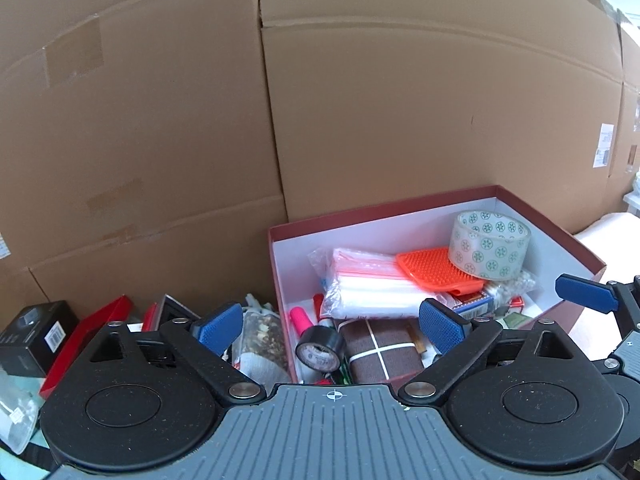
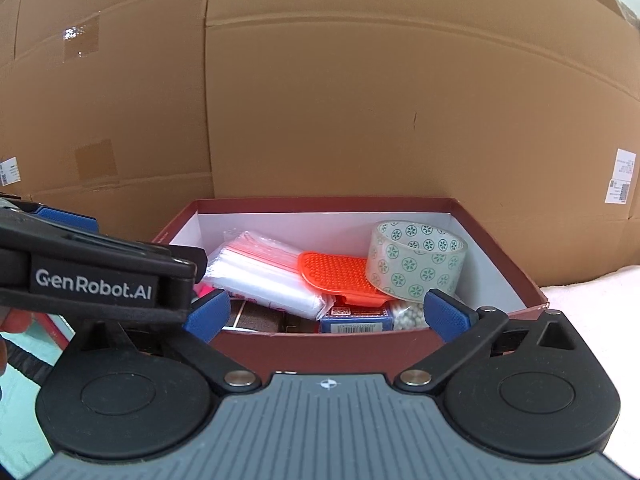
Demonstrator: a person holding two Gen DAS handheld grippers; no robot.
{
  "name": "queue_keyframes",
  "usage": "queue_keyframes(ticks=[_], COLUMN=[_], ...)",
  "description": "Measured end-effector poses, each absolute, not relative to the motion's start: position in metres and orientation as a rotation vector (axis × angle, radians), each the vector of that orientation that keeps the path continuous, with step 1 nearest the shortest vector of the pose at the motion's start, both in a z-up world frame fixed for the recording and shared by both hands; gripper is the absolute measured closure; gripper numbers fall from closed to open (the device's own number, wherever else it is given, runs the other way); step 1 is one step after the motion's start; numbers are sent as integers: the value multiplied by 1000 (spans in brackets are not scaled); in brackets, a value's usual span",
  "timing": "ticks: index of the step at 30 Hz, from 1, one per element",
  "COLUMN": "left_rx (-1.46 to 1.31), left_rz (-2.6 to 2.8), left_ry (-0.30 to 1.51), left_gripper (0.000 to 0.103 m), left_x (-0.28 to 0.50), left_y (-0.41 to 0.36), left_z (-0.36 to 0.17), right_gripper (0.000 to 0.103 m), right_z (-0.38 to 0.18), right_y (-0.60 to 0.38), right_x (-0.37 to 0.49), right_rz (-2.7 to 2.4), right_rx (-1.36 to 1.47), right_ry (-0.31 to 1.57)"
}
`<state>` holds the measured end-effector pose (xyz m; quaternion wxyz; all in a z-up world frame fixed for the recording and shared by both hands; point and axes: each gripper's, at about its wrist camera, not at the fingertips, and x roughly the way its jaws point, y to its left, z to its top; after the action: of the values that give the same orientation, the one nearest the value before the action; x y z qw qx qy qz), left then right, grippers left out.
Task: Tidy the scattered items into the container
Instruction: 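Open both tools to drop the tape rolls into the red container, then move both tools back toward the red-and-silver box in the pile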
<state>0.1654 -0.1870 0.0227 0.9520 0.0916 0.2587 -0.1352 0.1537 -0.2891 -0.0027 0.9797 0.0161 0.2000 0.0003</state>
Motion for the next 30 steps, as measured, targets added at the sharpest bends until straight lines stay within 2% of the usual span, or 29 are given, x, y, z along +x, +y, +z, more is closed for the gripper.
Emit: queue_keyframes(ticks=[17,30], left_rx=[156,65], left_rz=[-244,-149], left_ry=[504,524], left_gripper=[2,0], left_x=[114,69], left_y=[-153,-79], left_z=[37,19], right_gripper=[0,0], right_z=[17,13], right_y=[-255,-192], right_x=[110,69], right_rz=[54,170], right_rx=[-6,-111], right_ry=[358,340])
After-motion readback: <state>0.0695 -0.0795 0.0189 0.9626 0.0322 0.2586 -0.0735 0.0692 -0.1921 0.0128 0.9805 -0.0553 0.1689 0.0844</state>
